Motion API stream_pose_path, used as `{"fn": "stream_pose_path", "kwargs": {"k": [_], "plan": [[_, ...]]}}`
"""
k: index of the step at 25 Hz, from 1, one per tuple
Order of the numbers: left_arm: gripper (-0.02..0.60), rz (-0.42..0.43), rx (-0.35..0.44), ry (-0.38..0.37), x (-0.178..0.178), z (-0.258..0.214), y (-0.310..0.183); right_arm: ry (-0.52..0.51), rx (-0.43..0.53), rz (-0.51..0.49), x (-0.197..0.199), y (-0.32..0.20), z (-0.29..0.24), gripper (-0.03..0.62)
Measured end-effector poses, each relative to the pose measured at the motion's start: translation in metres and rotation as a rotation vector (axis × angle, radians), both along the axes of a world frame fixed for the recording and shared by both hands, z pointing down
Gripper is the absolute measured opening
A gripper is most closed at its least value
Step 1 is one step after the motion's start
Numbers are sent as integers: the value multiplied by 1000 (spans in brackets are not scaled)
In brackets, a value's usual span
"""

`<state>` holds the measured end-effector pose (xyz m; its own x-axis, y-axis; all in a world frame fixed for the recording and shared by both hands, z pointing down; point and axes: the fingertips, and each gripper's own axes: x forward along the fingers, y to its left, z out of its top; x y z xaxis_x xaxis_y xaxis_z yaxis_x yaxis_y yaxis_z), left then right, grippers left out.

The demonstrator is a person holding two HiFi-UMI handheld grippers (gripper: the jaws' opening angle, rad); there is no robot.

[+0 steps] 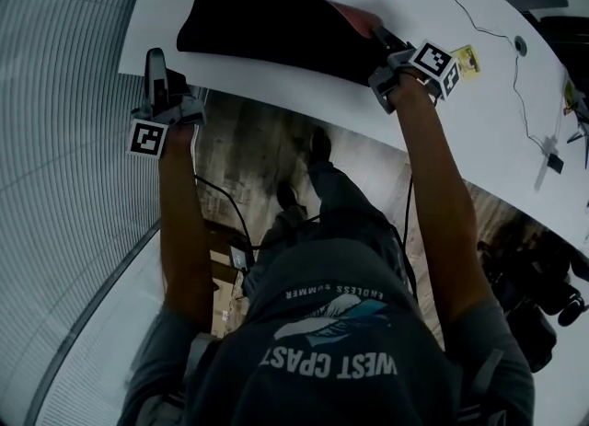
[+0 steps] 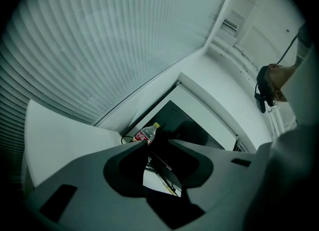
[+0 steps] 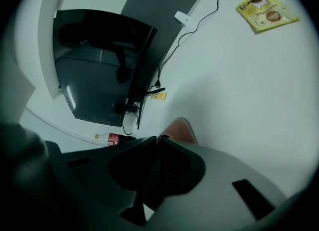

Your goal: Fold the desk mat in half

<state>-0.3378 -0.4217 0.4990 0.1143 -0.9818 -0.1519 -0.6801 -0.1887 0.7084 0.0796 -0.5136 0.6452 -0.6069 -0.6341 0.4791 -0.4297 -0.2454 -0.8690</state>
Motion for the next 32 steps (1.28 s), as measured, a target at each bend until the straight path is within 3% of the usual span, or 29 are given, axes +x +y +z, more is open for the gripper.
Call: {"fn": "stream_pose_path", "kwargs": {"k": [9,15,20,32], "plan": [[129,32,-12,3,1,0,22,-3,-35,37,0,2,16,87],[129,80,-2,-11,4,-10,38,-15,23,56,1,3,3,124],[129,127,-37,-147,4,-17,60,-34,72,122,13,1,-10,229],[129,260,-26,-387,13,-50,110,58,188,75,16,19,-70,230]]}}
